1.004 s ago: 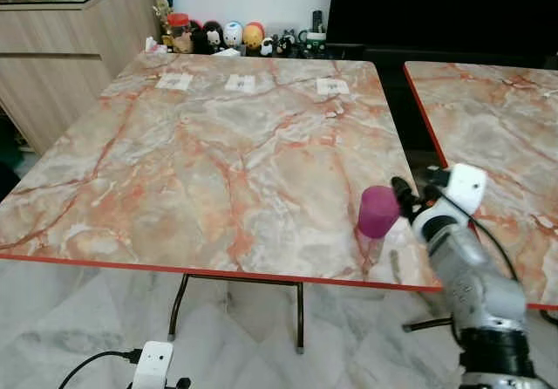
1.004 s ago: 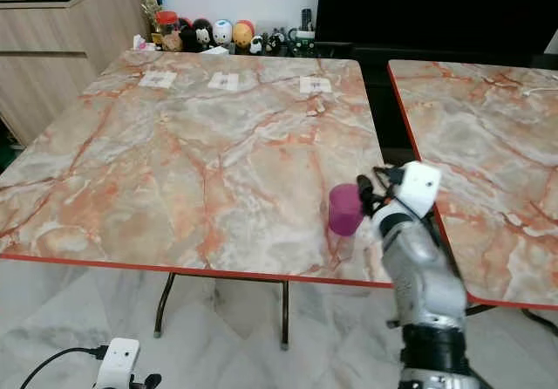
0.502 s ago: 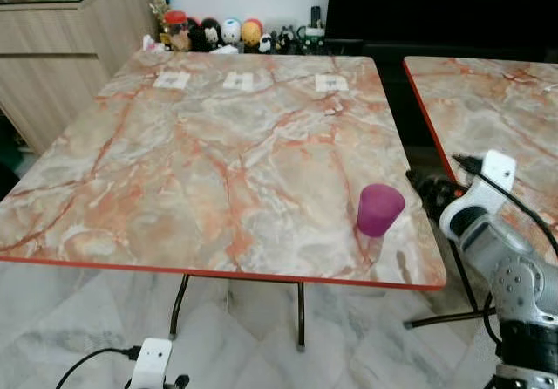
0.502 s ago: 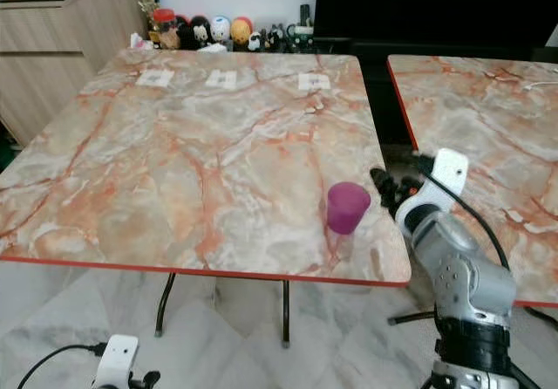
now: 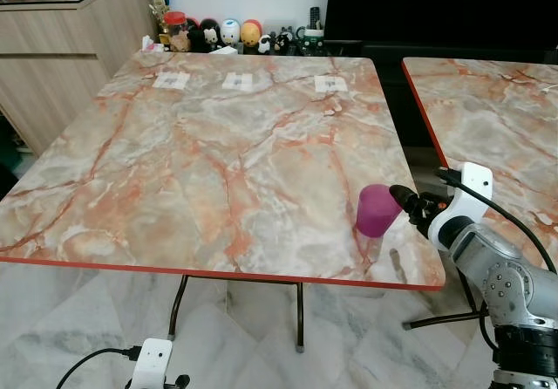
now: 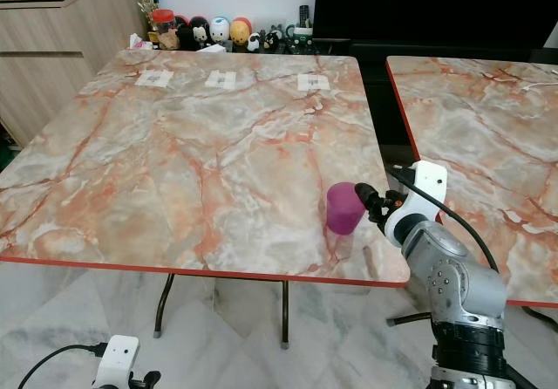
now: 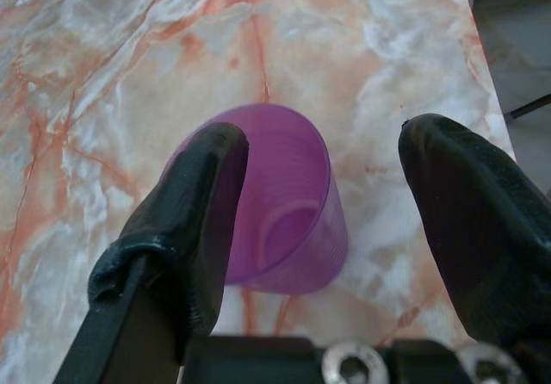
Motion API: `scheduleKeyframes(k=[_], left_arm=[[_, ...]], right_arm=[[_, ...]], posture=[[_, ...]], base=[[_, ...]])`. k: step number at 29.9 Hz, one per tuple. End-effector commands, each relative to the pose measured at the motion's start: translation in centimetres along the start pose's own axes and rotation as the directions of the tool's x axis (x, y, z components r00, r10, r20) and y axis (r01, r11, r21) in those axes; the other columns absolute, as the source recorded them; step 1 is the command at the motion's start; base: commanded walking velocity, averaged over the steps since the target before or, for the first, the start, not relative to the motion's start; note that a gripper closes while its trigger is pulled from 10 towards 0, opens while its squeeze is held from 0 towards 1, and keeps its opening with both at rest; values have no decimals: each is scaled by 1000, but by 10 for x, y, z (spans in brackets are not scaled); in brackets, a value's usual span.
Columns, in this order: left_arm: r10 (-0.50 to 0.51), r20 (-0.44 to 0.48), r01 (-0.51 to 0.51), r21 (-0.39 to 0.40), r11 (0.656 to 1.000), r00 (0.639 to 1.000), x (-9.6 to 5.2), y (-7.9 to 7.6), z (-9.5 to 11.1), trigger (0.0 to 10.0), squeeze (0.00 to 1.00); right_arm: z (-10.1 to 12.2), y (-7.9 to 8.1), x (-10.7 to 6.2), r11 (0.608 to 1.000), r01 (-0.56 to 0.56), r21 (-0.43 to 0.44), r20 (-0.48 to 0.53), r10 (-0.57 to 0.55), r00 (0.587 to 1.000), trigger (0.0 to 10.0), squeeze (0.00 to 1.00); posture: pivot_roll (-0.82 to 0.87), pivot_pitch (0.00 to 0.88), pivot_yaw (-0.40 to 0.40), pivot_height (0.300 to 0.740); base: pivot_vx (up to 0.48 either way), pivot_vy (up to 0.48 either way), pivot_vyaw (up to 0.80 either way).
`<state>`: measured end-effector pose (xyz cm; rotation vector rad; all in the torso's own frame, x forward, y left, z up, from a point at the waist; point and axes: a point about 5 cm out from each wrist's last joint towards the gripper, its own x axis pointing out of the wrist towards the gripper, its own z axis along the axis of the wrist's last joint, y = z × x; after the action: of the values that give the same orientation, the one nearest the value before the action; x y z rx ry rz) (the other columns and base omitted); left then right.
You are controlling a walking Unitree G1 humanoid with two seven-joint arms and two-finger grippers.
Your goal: Setting the table
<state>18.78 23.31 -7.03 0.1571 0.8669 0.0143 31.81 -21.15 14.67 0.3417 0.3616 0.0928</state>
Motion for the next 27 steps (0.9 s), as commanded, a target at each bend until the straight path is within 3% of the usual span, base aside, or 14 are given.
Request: scheduleKeyframes(k=[1, 2, 3, 5, 6, 7, 16, 17, 18, 19, 20, 21, 22, 27], left_arm=[[-3, -27, 3, 12, 1000, 1000, -1, 0, -7, 10000, 0], [-1, -29, 2, 13, 1000, 1000, -2, 1, -8, 10000, 0], [-1, -29, 1, 14, 1000, 1000, -2, 1, -8, 10000, 0], [0, -30, 1, 15, 1000, 1000, -2, 1, -8, 10000, 0], [0, -29, 1, 16, 1000, 1000, -2, 1, -8, 10000, 0], [0, -29, 0, 16, 1000, 1000, -2, 1, -8, 10000, 0], [0, -32, 1, 20, 1000, 1000, -2, 0, -8, 10000, 0], [1, -32, 0, 20, 1000, 999, -2, 0, -9, 10000, 0], [1, -33, 0, 20, 1000, 999, -2, 0, -9, 10000, 0], [2, -34, -2, 19, 1000, 999, -2, 0, -9, 10000, 0], [2, -34, -2, 19, 1000, 999, -2, 0, -9, 10000, 0], [3, -34, -3, 18, 1000, 999, -2, 1, -9, 10000, 0], [4, -35, -4, 18, 1000, 999, -2, 1, -9, 10000, 0], [7, -37, -7, 17, 1000, 999, -2, 3, -10, 10000, 0]], right_arm=[[-4, -3, 0, 1000, 11, -2, -17, -11, 1000, 8941, 0], [-5, -3, 0, 1000, 11, 0, -18, -11, 1000, 4863, 0], [-5, -3, 0, 1000, 11, 2, -18, -11, 1000, 39, 0], [-6, -3, 1, 1000, 11, 4, -20, -11, 1000, 0, 0], [-7, -3, 1, 1000, 12, 2, -22, -12, 1000, 4471, 0], [-8, -4, 2, 1000, 17, 0, -25, -17, 1000, 10000, 0], [-11, -4, 6, 1000, 18, 14, -26, -18, 999, 10000, 0], [-12, -3, 7, 1000, 16, 18, -26, -15, 1000, 7333, 0], [-13, -2, 8, 1000, 13, 21, -26, -13, 1000, 2235, 0], [-13, 0, 9, 1000, 6, 22, -24, -6, 1000, 0, 0], [-13, 0, 9, 1000, 6, 22, -24, -6, 1000, 0, 0], [-13, 2, 10, 1000, 0, 22, -21, 0, 1000, 1490, 0], [-12, 3, 10, 1000, -2, 19, -21, 2, 1000, 10000, 0], [-12, 4, 12, 1000, -7, 17, -21, 8, 1000, 10000, 0]], posture=[[55, 3, -31, 740], [55, 3, -31, 740], [55, 3, -31, 740], [55, 3, -31, 740], [55, 3, -31, 740], [55, 3, -31, 740], [61, 0, -29, 740], [61, 0, -29, 740], [61, 0, -29, 740], [64, 0, -28, 740], [64, 0, -28, 740], [64, 0, -28, 740], [64, 2, -28, 740], [64, 2, -28, 740]], base=[[0, 0, 0], [0, 0, 0], [0, 0, 0], [0, 0, 0], [0, 0, 0], [0, 0, 0], [0, 0, 0], [0, 0, 0], [0, 0, 0], [0, 0, 0], [0, 0, 0], [0, 0, 0], [0, 0, 0], [0, 0, 0]])
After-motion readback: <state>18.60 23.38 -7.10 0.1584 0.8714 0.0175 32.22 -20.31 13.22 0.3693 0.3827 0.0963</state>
